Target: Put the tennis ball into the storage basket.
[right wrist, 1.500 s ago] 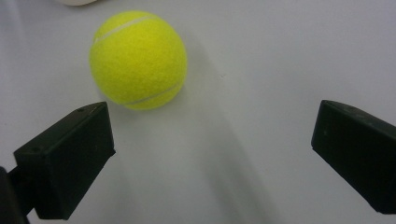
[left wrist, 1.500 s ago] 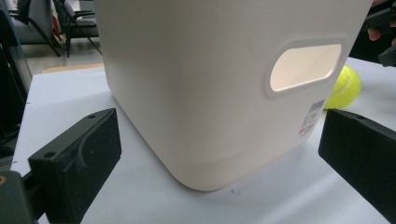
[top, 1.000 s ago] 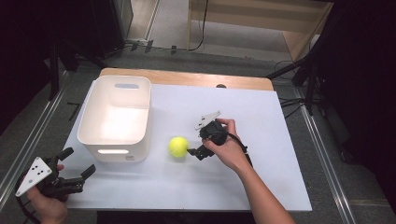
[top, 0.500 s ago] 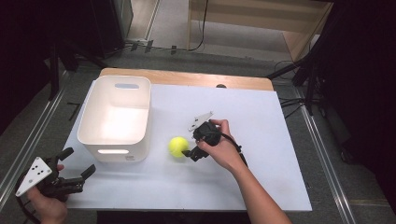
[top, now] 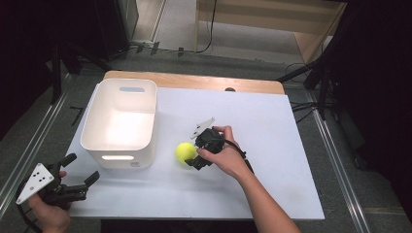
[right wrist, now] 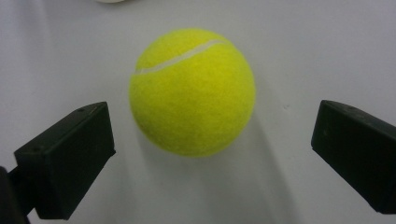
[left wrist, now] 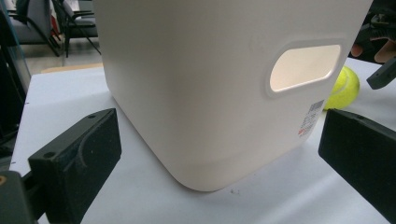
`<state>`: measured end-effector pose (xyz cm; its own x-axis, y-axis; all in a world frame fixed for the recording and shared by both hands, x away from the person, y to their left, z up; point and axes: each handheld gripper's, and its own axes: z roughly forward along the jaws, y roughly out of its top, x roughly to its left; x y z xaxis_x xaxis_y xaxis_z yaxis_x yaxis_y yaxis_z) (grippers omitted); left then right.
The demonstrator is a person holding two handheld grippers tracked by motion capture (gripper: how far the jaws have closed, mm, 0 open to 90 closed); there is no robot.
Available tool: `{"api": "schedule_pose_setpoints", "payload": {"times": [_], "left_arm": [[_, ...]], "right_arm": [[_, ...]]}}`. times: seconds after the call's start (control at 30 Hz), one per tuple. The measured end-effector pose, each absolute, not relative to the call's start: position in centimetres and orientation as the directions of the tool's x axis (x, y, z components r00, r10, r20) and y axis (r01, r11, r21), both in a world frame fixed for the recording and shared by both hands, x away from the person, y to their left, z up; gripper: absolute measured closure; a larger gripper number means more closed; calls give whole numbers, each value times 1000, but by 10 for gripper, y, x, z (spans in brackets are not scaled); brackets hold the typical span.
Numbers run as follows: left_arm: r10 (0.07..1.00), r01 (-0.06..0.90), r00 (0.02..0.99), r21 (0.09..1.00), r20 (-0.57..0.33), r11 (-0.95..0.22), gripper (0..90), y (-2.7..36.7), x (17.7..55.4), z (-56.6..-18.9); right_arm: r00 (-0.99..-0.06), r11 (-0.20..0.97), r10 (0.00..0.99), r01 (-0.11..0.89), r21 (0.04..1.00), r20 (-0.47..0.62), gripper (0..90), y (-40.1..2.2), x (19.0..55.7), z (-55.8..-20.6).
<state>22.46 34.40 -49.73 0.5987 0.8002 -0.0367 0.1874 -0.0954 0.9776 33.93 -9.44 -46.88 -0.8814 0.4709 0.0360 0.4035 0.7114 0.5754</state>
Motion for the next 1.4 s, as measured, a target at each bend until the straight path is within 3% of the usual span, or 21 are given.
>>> {"api": "schedule_pose_setpoints", "payload": {"times": [0.33, 0.4, 0.93, 1.0, 1.4], "left_arm": [[801, 189, 598, 978, -41, -91, 0, 344, 225, -497], [801, 190, 597, 977, -39, -94, 0, 344, 225, -497], [801, 195, 597, 976, -41, -95, 0, 345, 225, -497], [802, 195, 596, 976, -42, -94, 0, 345, 225, -497], [801, 194, 598, 976, -42, -94, 0, 345, 225, -497]], "right_arm": [[-891, 726, 451, 404, 556, 59, 0, -81, 340, -475], [-890, 727, 453, 402, 557, 52, 35, -79, 340, -476], [-894, 747, 446, 399, 532, 45, 58, -69, 341, -481], [-885, 740, 464, 407, 535, 31, 115, -68, 341, -481], [-883, 755, 468, 408, 514, 13, 131, -63, 344, -486]]}}
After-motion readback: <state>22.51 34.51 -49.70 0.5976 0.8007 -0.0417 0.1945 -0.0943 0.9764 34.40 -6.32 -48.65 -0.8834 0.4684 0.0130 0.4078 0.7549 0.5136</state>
